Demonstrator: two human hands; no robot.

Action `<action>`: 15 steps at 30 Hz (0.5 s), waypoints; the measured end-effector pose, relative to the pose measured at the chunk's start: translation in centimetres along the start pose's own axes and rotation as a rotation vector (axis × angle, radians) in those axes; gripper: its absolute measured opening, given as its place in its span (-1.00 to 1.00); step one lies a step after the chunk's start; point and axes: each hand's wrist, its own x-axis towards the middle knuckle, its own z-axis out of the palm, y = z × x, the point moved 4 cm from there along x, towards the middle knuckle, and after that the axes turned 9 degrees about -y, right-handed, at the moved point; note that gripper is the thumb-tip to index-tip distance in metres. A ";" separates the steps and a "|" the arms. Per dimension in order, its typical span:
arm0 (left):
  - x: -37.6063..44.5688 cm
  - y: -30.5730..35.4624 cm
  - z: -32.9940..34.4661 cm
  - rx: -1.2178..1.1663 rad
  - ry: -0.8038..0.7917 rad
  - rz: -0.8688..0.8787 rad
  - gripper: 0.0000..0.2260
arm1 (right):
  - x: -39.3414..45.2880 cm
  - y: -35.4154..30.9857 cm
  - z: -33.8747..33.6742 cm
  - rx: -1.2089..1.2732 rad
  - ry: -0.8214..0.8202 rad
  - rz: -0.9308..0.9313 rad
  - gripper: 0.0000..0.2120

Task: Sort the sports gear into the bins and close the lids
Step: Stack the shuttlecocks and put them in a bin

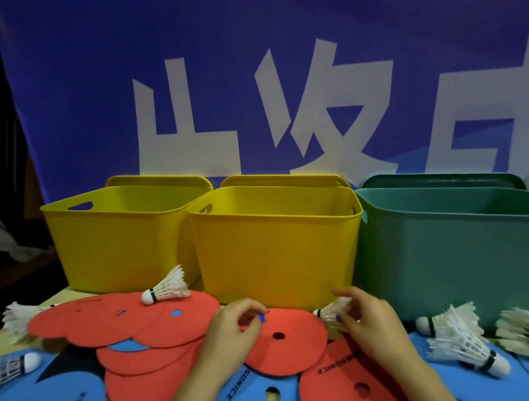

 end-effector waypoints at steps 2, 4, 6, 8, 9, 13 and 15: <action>-0.3 0.1 -0.5 -0.026 0.061 -0.001 -0.75 | -0.1 -0.7 -0.5 0.076 0.073 0.001 -0.70; -0.4 -0.1 -0.5 -0.050 0.089 -0.005 -0.75 | -0.1 -2.2 -1.0 0.132 0.156 -0.029 -0.75; -0.5 -0.2 -0.5 -0.074 0.089 -0.005 -0.75 | 0.1 -4.9 -1.5 0.058 0.269 -0.180 -0.74; -0.4 -0.3 -0.6 -0.096 0.085 -0.002 -0.74 | 0.5 -7.8 -1.6 -0.053 0.364 -0.316 -0.76; -0.3 -0.4 -0.6 -0.114 0.077 -0.003 -0.74 | 0.6 -9.0 -1.8 -0.081 0.410 -0.342 -0.77; -0.1 -1.0 0.3 -0.299 -0.008 -0.001 -0.69 | 0.2 -12.1 -2.1 0.052 0.627 -0.391 -0.78; 0.2 -1.5 0.7 -0.343 -0.016 -0.005 -0.55 | -0.6 -12.5 -1.9 0.374 0.719 -0.406 -0.74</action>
